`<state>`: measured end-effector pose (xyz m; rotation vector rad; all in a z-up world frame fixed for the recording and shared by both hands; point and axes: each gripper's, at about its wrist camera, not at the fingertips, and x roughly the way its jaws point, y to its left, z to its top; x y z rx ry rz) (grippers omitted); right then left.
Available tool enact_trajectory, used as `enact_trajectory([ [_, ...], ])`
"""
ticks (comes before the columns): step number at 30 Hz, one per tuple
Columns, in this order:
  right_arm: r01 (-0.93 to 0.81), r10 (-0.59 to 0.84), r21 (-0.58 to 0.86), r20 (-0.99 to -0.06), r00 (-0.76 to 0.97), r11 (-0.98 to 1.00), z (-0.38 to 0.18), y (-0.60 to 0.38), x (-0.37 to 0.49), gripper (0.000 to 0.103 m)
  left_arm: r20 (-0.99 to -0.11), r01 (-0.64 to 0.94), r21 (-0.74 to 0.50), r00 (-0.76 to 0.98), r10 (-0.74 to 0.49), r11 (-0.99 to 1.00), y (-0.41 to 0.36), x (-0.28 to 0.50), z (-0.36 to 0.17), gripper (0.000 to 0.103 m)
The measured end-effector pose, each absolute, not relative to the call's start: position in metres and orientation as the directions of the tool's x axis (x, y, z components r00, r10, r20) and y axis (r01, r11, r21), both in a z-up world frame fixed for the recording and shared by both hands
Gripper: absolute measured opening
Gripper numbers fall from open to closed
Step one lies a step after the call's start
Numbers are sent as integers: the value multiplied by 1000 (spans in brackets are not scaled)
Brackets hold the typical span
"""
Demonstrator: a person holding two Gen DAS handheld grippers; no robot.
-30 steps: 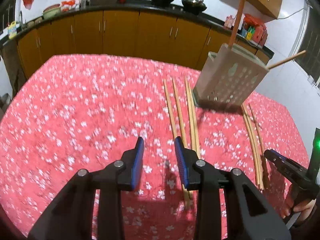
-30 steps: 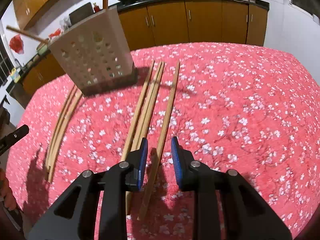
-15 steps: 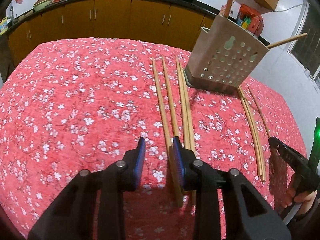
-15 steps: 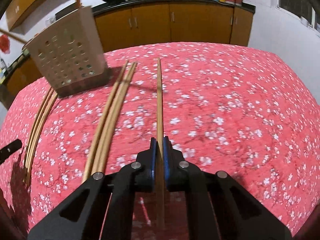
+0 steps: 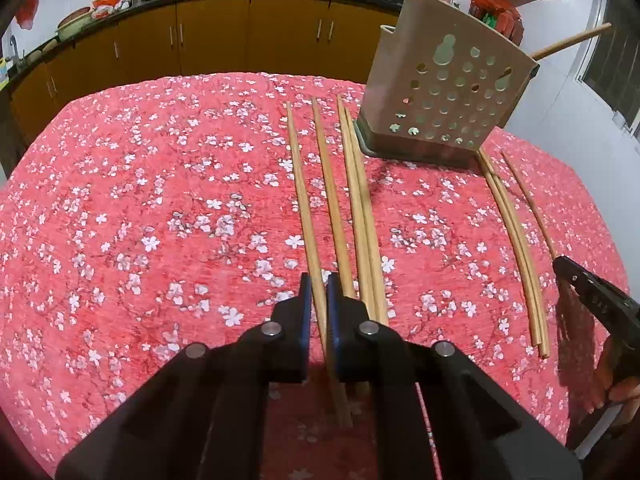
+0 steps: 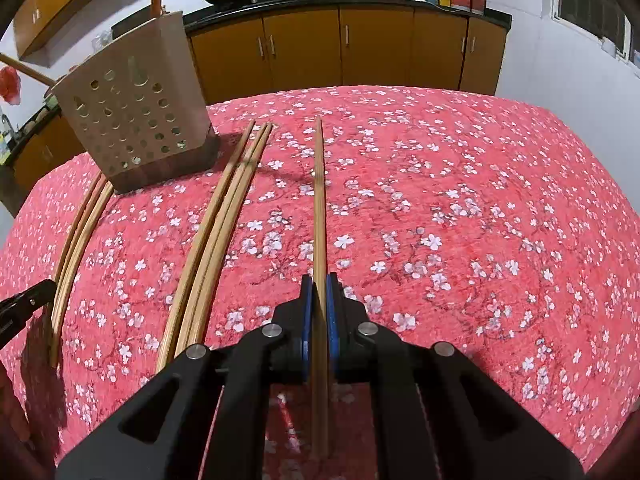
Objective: Organize utensils
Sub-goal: 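Grasp another chopstick with the right gripper while the left gripper grasps one, then raise the left chopstick upright above the holder while the right tool does likewise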
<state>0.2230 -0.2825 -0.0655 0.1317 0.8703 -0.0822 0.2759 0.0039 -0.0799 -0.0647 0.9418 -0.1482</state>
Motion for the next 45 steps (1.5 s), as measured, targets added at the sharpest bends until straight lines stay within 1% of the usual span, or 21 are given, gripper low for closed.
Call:
enact_trajectory([
  [4, 109, -21, 65, -764, 645, 992, -65, -278, 223, 8, -801, 86, -85, 586, -119, 993, 6, 280, -81, 8],
  [12, 67, -1, 57, -753, 658, 996, -65, -277, 235, 8, -797, 13, -73, 601, -66, 997, 35, 291, -82, 8],
  [28, 78, 20, 95, -751, 660, 992, -65, -283, 251, 8, -766, 8, -75, 639, -62, 997, 41, 285, -84, 9],
  [45, 74, 21, 93, -754, 657, 993, -66, -284, 228, 8, -769, 20, -68, 636, -65, 998, 39, 275, -82, 9],
])
